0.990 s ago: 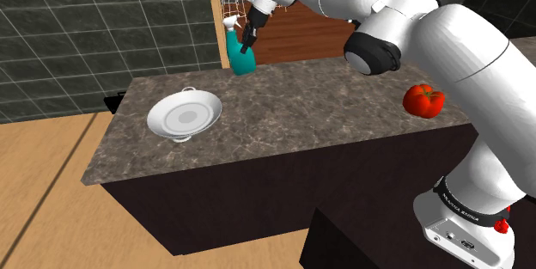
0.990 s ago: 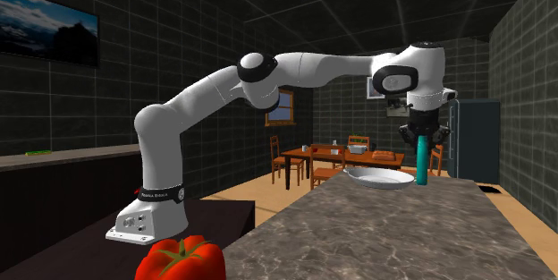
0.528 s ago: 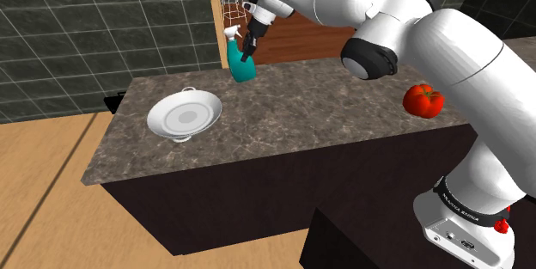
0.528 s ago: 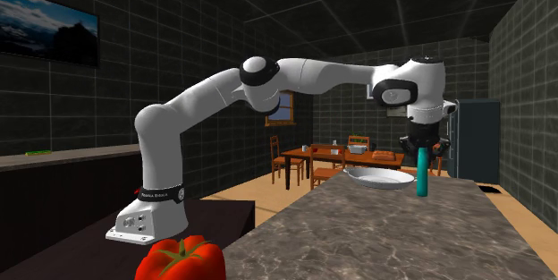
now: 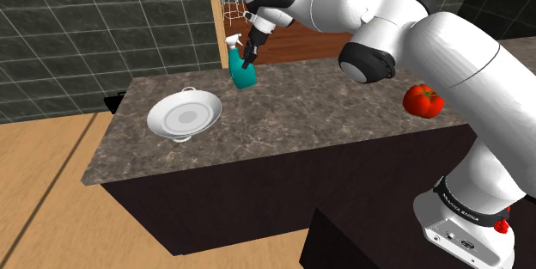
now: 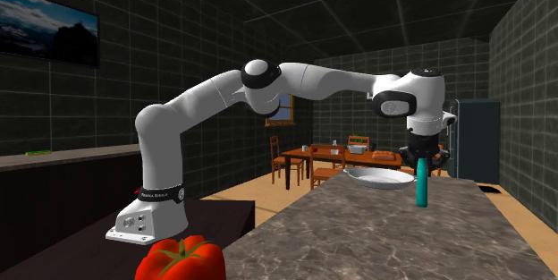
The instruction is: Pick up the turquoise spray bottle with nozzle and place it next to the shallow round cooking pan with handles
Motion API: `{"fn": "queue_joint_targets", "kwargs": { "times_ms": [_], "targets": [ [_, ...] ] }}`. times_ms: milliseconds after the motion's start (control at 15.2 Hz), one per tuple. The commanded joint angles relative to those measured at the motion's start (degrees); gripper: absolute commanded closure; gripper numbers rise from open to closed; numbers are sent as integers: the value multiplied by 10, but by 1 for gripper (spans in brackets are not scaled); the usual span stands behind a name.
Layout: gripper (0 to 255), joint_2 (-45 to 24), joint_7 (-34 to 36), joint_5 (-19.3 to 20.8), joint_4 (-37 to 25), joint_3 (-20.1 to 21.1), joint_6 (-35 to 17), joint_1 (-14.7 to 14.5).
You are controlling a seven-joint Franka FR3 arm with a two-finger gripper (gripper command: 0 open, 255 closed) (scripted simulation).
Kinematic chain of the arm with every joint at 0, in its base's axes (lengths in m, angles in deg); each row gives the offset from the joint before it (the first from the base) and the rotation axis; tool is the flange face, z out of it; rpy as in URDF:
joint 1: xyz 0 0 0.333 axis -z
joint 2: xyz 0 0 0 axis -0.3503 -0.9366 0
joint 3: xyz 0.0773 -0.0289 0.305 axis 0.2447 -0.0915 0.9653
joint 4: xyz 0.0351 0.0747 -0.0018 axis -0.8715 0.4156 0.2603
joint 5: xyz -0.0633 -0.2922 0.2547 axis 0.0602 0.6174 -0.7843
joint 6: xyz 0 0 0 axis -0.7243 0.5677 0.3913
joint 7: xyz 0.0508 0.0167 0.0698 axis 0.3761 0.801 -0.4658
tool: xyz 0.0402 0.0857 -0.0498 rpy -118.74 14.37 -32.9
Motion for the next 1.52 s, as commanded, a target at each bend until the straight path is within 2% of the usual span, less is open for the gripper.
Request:
{"fn": "queue_joint_targets", "kwargs": {
  "times_ms": [0, 264, 330, 660, 924, 1452],
  "targets": [
    [255, 0, 0, 0, 0, 0, 0, 0],
    [255, 0, 0, 0, 0, 0, 0, 0],
    [0, 0, 0, 0, 0, 0, 0, 0],
    [0, 0, 0, 0, 0, 0, 0, 0],
    [0, 48, -7, 16, 29, -18, 31, -2],
    [0, 48, -7, 16, 29, -18, 31, -2]
  ]
}}
